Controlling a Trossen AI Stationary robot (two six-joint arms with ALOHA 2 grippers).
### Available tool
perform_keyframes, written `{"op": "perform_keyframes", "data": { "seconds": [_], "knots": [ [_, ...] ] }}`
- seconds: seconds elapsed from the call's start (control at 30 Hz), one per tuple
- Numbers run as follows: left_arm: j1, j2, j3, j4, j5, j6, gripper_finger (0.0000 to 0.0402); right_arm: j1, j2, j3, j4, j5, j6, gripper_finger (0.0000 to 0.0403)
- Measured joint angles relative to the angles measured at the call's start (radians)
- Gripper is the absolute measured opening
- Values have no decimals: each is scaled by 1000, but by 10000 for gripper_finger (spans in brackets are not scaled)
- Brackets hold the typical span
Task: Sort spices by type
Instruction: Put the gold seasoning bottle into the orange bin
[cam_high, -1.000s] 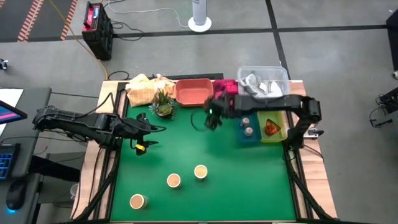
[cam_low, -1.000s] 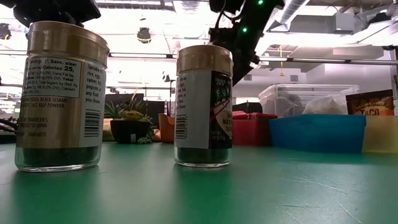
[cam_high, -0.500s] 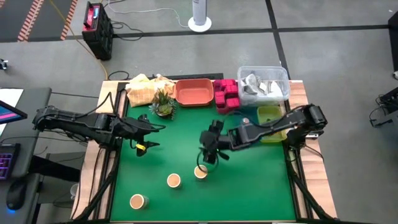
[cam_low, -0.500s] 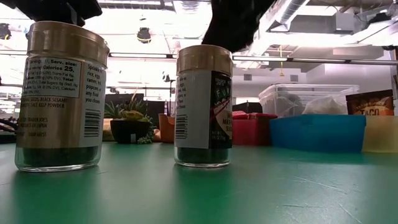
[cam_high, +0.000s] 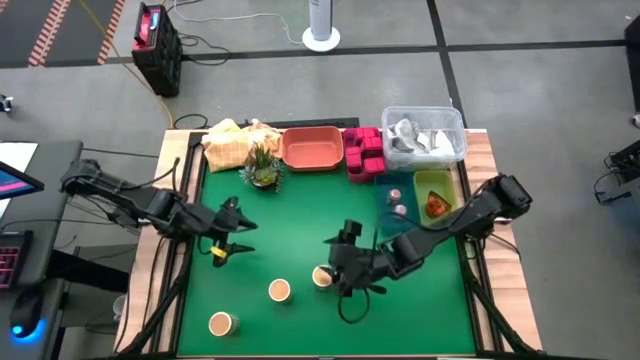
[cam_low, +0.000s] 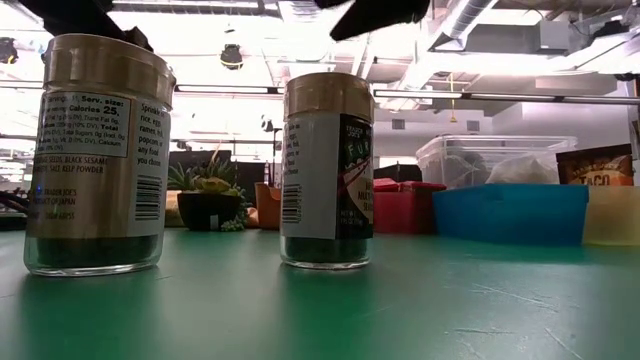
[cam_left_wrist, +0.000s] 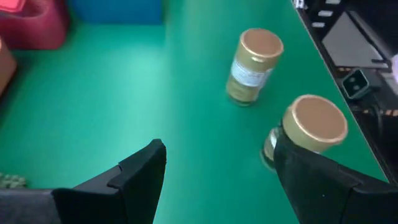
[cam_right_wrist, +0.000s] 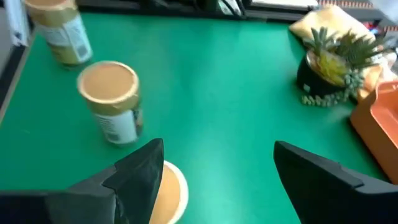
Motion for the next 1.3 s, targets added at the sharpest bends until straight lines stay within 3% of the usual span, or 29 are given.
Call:
{"op": "perform_keyframes", "data": {
  "seconds": [0.3, 0.4, 0.6, 0.93, 1.3],
  "knots": [
    [-157, 88, 53, -5, -87, -60, 286, 35, 70, 2, 83, 7, -13, 335],
    [-181, 127, 65, -4, -94, -60, 286, 23, 98, 2, 85, -45, -27, 353],
    [-196, 164, 68, -29, -97, -69, 286, 2, 100, 3, 94, -162, 1, 396],
    [-196, 164, 68, -60, -98, -81, 286, -8, 100, 3, 39, -203, 14, 399],
    [-196, 164, 68, -72, -97, -105, 286, -14, 207, 3, 64, -234, 24, 399]
  ]
}}
